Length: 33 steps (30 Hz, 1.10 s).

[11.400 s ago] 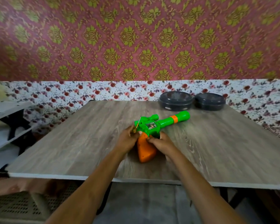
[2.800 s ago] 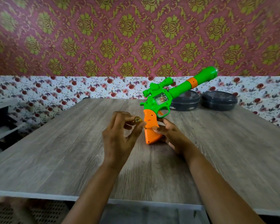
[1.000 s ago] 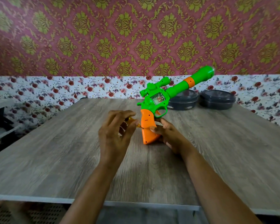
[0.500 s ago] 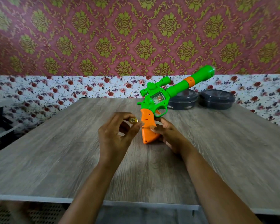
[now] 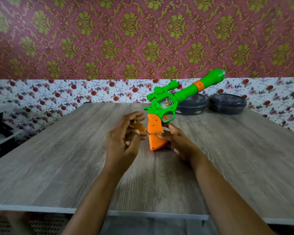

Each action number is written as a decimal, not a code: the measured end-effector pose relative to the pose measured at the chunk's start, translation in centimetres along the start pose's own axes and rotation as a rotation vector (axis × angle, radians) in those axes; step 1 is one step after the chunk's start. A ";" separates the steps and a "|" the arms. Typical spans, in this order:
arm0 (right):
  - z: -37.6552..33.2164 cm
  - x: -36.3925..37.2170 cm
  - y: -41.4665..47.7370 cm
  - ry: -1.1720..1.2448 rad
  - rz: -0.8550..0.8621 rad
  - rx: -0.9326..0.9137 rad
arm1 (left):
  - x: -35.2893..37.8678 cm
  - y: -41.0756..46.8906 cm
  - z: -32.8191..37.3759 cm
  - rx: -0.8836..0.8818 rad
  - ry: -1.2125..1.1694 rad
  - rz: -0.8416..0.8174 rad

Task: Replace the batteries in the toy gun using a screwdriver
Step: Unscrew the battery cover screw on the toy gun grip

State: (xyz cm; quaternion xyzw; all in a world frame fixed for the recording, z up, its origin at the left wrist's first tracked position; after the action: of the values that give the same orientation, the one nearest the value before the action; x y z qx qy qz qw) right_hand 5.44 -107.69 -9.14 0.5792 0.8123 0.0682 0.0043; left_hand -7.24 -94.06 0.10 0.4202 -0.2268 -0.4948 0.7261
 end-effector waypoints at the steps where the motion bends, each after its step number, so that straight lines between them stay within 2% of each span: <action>1: 0.0 0.0 0.0 0.000 0.001 0.001 | 0.0 0.0 0.0 0.007 0.011 -0.002; 6: 0.1 0.1 0.1 0.005 -0.007 0.011 | -0.6 0.0 0.1 0.047 0.078 0.050; 11: -0.1 0.2 0.0 -0.005 -0.024 -0.004 | -1.6 0.1 -0.3 -0.005 0.111 0.172; 17: 0.0 0.0 0.0 -0.030 -0.004 0.004 | -1.2 0.0 0.8 0.121 0.159 0.115; 24: 0.0 0.0 -0.1 -0.028 0.004 0.005 | -0.6 -0.3 1.7 0.177 0.128 0.058; 33: 0.1 0.0 0.2 -0.043 -0.009 0.003 | -1.3 -0.3 1.4 0.122 0.137 0.142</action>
State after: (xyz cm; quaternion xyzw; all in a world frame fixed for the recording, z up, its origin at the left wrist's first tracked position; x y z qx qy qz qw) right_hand 5.65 -107.65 -9.26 0.5767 0.8149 0.0546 0.0212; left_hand -8.95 -93.44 0.74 0.4793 -0.2357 -0.3977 0.7460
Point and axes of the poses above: each hand's wrist, its own y-axis towards the middle knuckle, its own x-axis out of the palm, z = x × y, the point moved 9 cm from there along y, towards the middle knuckle, and after that the axes turned 4 degrees about z, right-handed, at the moved point
